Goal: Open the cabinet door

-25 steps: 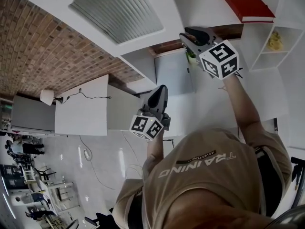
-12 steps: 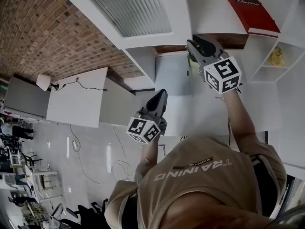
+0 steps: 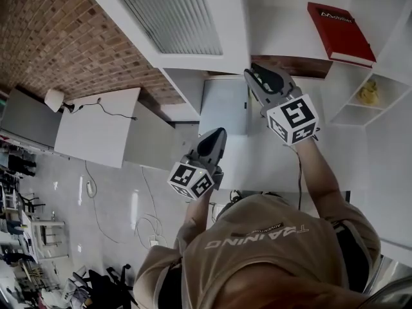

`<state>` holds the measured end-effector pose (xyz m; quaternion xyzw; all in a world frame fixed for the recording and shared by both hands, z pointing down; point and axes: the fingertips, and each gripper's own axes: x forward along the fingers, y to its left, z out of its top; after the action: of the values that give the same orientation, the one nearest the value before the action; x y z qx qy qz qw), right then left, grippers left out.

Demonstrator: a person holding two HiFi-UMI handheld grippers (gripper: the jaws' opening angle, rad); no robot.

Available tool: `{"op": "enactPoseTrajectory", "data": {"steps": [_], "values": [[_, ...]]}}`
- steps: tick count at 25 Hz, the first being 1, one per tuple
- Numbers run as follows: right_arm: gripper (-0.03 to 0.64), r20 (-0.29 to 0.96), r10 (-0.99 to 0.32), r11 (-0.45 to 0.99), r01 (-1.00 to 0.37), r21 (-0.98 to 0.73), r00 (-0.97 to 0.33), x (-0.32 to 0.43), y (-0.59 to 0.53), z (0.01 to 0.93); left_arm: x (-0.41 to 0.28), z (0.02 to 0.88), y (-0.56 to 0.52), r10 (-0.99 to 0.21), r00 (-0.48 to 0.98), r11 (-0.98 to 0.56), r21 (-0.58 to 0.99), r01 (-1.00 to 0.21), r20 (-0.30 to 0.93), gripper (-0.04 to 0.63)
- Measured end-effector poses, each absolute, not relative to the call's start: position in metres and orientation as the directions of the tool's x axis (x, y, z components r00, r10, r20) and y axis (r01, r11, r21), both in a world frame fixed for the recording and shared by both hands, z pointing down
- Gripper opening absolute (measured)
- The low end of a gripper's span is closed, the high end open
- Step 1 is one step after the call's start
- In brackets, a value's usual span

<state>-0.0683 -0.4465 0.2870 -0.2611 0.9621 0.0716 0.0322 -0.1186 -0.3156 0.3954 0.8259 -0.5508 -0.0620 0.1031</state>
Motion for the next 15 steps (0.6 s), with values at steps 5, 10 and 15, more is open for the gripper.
{"op": "enactPoseTrajectory", "data": {"steps": [5, 10, 15], "values": [[0.078, -0.128, -0.447, 0.876, -0.462, 0.138, -0.885, -0.066, -0.443, 0.279, -0.105, 0.404, -0.32, -0.931, 0.366, -0.352, 0.242, -0.904, 0.014, 0.008], [0.074, -0.137, -0.419, 0.894, -0.434, 0.114, -0.898, -0.066, -0.431, 0.284, -0.109, 0.414, -0.302, -0.949, 0.313, -0.298, 0.247, -0.922, 0.025, 0.008], [0.071, -0.12, -0.396, 0.906, -0.408, 0.111, -0.911, -0.067, -0.415, 0.288, -0.108, 0.411, -0.286, -0.951, 0.309, -0.297, 0.239, -0.924, 0.013, 0.008]]}}
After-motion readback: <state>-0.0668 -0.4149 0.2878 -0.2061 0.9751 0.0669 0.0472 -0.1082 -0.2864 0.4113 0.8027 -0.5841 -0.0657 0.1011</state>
